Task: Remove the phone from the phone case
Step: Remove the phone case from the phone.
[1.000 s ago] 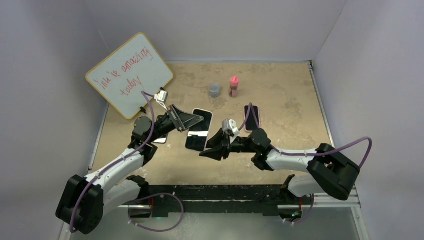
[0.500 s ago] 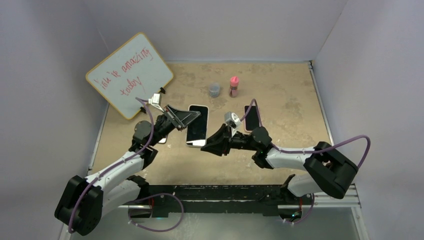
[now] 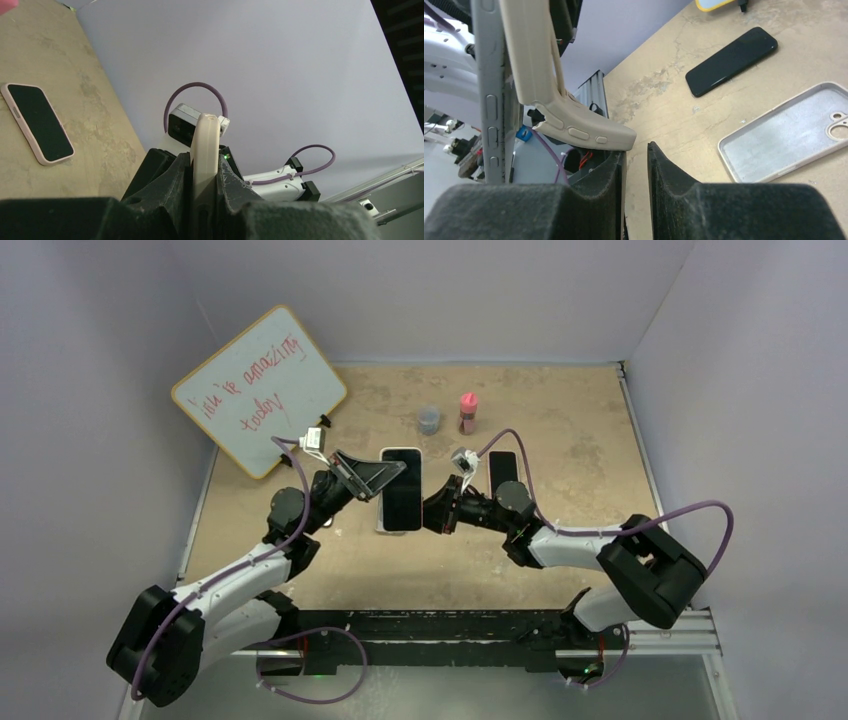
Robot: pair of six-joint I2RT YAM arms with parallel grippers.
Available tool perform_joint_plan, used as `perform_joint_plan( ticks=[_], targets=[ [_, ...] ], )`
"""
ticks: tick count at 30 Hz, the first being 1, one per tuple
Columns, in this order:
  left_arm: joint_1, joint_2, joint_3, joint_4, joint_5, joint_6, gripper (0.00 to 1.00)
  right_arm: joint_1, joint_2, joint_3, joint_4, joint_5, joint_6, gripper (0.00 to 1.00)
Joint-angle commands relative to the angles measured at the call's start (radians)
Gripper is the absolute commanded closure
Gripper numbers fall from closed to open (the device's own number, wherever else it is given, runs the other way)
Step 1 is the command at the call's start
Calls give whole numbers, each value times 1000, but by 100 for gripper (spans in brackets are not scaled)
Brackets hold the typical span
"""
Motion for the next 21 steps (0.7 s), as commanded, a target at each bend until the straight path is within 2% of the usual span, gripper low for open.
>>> perform_joint_plan(
  ticks=[1, 7, 13, 16, 21],
  targets=[
    [-74, -5, -23, 43, 239, -123, 100, -73, 0, 84, 62, 316, 23, 96],
    [-73, -22, -32, -54, 172, -9, 100, -73, -35, 74, 109, 195, 0, 90],
    [-74, 8, -52, -69, 32, 63, 100, -71, -89, 38, 173, 80, 5, 72],
    [-74, 40, -65, -18, -19, 55, 100, -72, -121, 3, 201, 85, 36, 67],
    [-102, 104, -55, 76, -48, 31, 100, -72, -160, -17, 199, 151, 78, 66]
  ],
)
